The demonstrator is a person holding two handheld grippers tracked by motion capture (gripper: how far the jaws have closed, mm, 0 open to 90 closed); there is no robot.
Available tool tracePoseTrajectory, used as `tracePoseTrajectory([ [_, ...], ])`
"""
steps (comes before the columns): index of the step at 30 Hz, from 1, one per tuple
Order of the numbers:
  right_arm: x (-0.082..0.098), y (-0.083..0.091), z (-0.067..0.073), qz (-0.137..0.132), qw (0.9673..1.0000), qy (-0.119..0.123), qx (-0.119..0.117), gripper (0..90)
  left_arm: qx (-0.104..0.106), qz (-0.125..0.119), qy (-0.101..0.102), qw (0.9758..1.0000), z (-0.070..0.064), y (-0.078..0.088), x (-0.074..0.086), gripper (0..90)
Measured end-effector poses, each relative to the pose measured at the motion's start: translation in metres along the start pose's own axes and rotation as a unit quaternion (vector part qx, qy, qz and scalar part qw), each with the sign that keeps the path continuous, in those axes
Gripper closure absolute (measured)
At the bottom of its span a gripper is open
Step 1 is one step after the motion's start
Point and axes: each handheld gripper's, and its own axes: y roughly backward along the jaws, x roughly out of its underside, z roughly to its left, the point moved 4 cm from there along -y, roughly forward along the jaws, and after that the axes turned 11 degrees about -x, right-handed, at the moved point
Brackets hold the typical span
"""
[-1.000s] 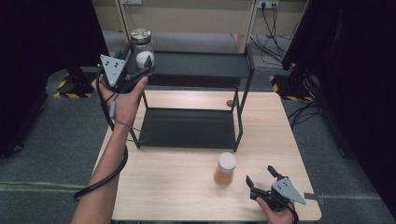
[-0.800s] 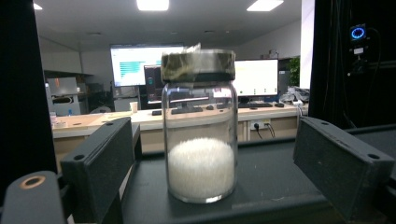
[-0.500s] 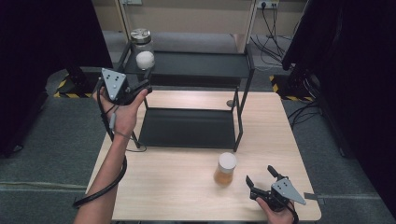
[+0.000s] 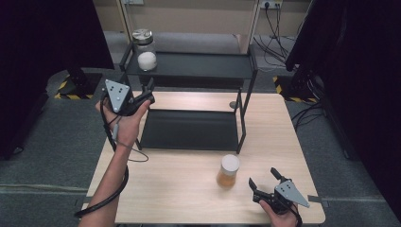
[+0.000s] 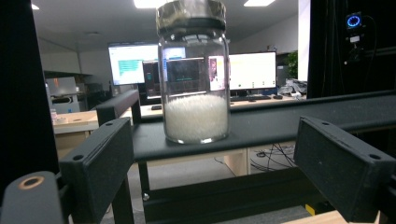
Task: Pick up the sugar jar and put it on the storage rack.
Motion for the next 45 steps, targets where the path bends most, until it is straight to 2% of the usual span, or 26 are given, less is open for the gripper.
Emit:
tracePoseTrajectory([
  [10, 0.000, 0.000, 0.000, 0.000, 1.0000, 0.000, 0.000, 6.5, 0.007, 0.007, 0.003, 0.9999, -0.002, 0.011, 0.018, 11.5],
  [11, 0.000, 0.000, 0.000, 0.000, 1.0000, 0.000, 0.000, 6.5, 0.008, 0.001, -0.007, 0.9999, 0.000, 0.011, 0.020, 11.5],
  [18, 0.000, 0.000, 0.001, -0.001, 1.0000, 0.000, 0.000, 6.5, 0.012, 0.009, -0.014, 0.9998, 0.000, 0.018, 0.033, 11.5],
  [32, 0.000, -0.001, 0.001, 0.000, 1.0000, 0.000, 0.001, 6.5, 0.020, 0.023, -0.013, 0.9995, 0.001, 0.035, 0.060, 11.5],
  [45, 0.000, -0.001, 0.001, 0.000, 1.0000, 0.000, 0.000, 6.5, 0.037, 0.025, -0.006, 0.9990, -0.003, 0.060, 0.083, 11.3],
])
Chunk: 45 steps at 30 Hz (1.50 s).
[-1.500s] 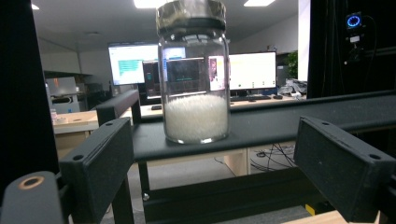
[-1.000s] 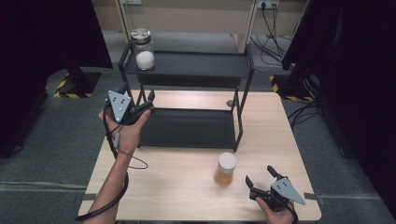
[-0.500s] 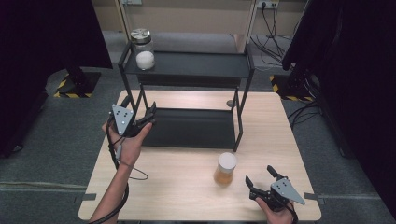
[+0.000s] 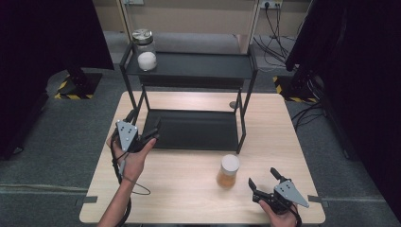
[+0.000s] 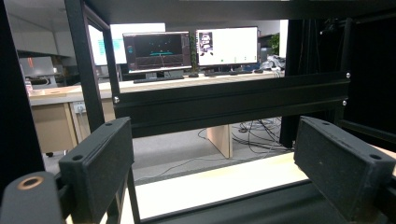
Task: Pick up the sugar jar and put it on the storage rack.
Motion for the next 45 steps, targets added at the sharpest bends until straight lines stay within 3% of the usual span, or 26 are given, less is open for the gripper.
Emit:
tracePoseTrajectory([
  [9, 0.000, 0.000, 0.000, 0.000, 1.0000, 0.000, 0.000, 6.5, 0.014, 0.014, -0.003, 0.9998, -0.001, 0.014, 0.019, 11.3],
  [10, 0.000, 0.000, 0.000, 0.001, 1.0000, 0.000, 0.000, 6.5, 0.016, 0.025, 0.012, 0.9995, -0.003, 0.017, 0.021, 11.3],
  [16, 0.000, 0.000, 0.000, 0.000, 1.0000, 0.001, 0.001, 6.5, 0.024, 0.037, 0.025, 0.9987, -0.002, 0.027, 0.034, 11.3],
  [22, 0.000, 0.000, 0.001, 0.000, 1.0000, 0.002, 0.000, 6.5, 0.027, 0.044, 0.018, 0.9985, -0.004, 0.036, 0.046, 11.1],
  [35, 0.000, 0.000, 0.001, 0.000, 1.0000, 0.003, 0.000, 6.5, 0.055, 0.087, 0.035, 0.9940, -0.013, 0.057, 0.086, 11.1],
  [41, 0.000, 0.000, 0.000, -0.001, 1.0000, 0.003, -0.001, 6.4, 0.060, 0.107, 0.047, 0.9914, -0.012, 0.062, 0.096, 10.8],
  [45, 0.001, 0.000, 0.001, -0.003, 1.0000, 0.003, -0.001, 6.4, 0.062, 0.101, 0.050, 0.9918, -0.011, 0.063, 0.097, 10.6],
])
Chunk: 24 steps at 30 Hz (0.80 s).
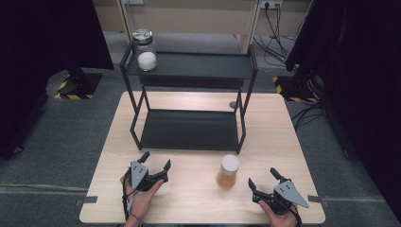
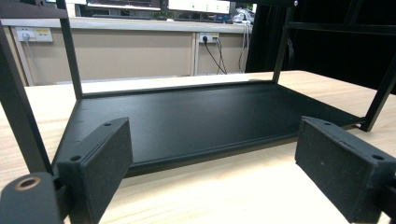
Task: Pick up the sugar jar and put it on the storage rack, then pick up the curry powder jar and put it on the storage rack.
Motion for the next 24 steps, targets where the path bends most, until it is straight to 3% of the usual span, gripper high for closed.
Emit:
tracePoseTrajectory([
  [14, -0.0003, 0.0000, -0.0009, 0.001, 1.0000, -0.002, -0.002, 6.1, 0.005, -0.002, 0.011, 0.9999, 0.0036, 0.0005, 0.0012, 10.0],
  [18, 0.0011, 0.0014, -0.0028, -0.005, 0.9999, -0.005, -0.008, 6.1, 0.005, -0.004, -0.002, 1.0000, 0.0008, 0.0005, 0.0009, 9.9],
  [20, 0.0017, 0.0037, -0.0043, -0.008, 0.9997, -0.010, -0.018, 6.0, 0.006, -0.002, -0.007, 1.0000, -0.0002, 0.0001, 0.0002, 10.0],
  [24, 0.0000, 0.0075, -0.0042, -0.023, 0.9988, -0.011, -0.041, 5.9, 0.004, -0.003, 0.003, 1.0000, 0.0021, 0.0003, 0.0008, 10.0],
])
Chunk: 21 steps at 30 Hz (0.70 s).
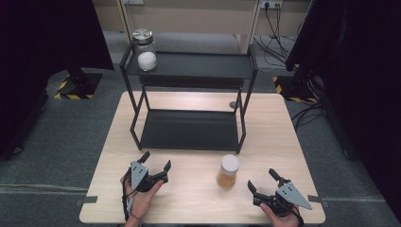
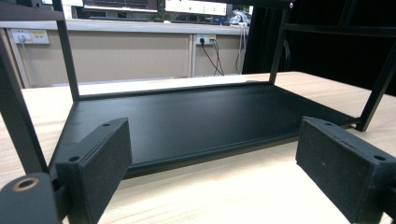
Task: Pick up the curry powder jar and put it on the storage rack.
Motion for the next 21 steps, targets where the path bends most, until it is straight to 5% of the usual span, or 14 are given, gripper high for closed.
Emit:
tracePoseTrajectory([
  [9, -0.012, -0.008, 0.010, -0.015, 0.9983, 0.020, -0.053, 6.4, 0.001, 0.003, -0.010, 0.9999, -0.002, -0.001, -0.001, 10.0],
  [21, -0.033, -0.050, 0.017, -0.004, 0.9948, 0.047, -0.090, 13.8, 0.002, 0.002, -0.008, 1.0000, -0.002, -0.001, -0.001, 10.0],
])
